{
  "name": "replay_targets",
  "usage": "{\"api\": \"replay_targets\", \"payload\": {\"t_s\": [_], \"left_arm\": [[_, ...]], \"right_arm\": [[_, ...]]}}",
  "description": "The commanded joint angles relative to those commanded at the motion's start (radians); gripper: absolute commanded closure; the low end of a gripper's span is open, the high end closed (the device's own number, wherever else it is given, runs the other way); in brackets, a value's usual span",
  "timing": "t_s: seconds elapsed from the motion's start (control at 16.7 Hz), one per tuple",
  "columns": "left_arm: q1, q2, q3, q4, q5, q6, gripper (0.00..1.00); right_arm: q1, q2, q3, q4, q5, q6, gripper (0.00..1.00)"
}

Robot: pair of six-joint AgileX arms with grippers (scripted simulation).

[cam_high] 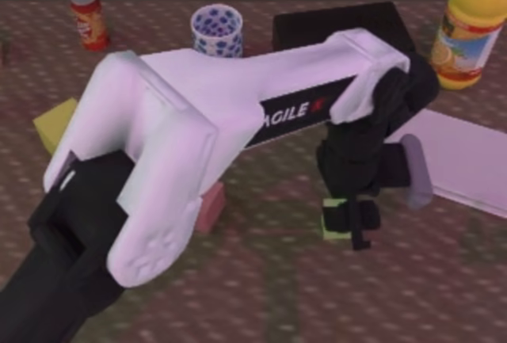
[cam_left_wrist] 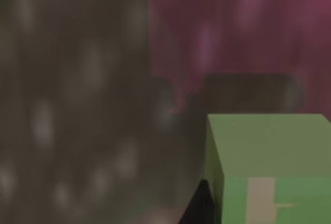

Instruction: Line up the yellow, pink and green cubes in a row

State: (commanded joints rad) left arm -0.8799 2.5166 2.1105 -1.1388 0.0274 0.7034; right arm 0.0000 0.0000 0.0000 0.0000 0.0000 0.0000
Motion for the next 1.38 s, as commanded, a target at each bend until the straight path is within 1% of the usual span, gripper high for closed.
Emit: {"api": "replay_targets", "payload": {"t_s": [0.24,0.3,0.9,1.2,1.38], "left_arm": [[0.0,0.0,0.0,0.0,0.0,0.0,0.02],[0.0,0.0,0.0,0.0,0.0,0.0,0.0],[0.003,-0.001,0.017,-0.017,0.0,0.0,0.0],[0.019,-0.018,0.175,-0.2,0.0,0.0,0.0],[0.023,-0.028,0.227,-0.254,0.0,0.002,0.0]], "right_arm": [[0.0,0.0,0.0,0.0,0.0,0.0,0.0],[0.0,0.0,0.0,0.0,0.0,0.0,0.0],[0.0,0.0,0.0,0.0,0.0,0.0,0.0],[0.0,0.0,0.0,0.0,0.0,0.0,0.0],[0.0,0.0,0.0,0.0,0.0,0.0,0.0]]}}
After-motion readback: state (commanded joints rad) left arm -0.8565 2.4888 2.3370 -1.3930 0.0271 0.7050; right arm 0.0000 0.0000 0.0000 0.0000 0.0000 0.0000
